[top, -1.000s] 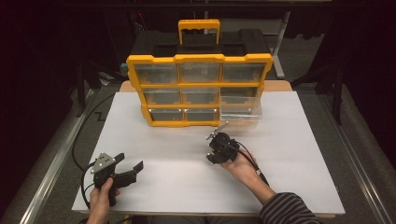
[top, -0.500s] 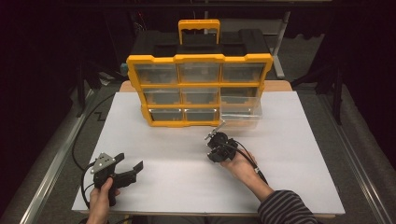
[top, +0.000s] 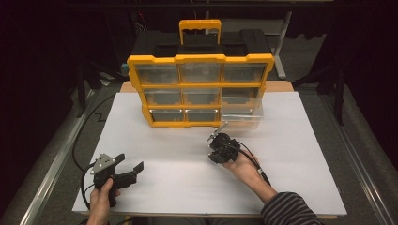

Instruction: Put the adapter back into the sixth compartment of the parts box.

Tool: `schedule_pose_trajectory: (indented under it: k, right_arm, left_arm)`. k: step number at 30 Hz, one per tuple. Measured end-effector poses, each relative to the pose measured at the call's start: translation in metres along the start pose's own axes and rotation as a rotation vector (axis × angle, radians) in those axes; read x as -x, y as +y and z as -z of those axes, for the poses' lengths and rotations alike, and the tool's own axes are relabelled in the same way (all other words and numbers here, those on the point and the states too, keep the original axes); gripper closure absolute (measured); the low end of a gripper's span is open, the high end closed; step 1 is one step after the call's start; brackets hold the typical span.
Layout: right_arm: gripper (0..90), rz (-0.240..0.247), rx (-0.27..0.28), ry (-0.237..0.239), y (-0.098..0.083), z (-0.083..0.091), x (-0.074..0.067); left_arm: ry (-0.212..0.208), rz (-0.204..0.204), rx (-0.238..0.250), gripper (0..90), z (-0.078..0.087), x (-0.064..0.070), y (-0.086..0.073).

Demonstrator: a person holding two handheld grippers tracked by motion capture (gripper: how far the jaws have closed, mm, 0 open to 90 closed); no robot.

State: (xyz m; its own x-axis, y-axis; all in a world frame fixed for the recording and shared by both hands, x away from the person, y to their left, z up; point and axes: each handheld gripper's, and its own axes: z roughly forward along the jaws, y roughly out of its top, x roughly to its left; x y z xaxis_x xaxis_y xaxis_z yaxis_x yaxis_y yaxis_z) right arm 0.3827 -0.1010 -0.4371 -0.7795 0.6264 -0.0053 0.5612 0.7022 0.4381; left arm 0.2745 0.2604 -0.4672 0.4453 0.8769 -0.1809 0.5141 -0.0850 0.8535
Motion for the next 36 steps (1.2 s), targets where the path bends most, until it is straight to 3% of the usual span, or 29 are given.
schedule_pose_trajectory:
  k: [15, 23, 36]
  right_arm:
    - [76.9, -0.015, 0.092, 0.027, -0.016, 0.024, 0.008]
    - [76.9, -0.063, 0.132, 0.031, -0.029, 0.035, 0.013]
    - [76.8, -0.089, 0.192, 0.043, -0.047, 0.047, 0.019]
  left_arm:
    - [0.001, 0.002, 0.0, 15.4, 0.0, 0.0, 0.0]
    - [0.002, 0.003, 0.0, 15.4, 0.0, 0.0, 0.0]
    - [0.004, 0.005, 0.001, 15.4, 0.0, 0.0, 0.0]
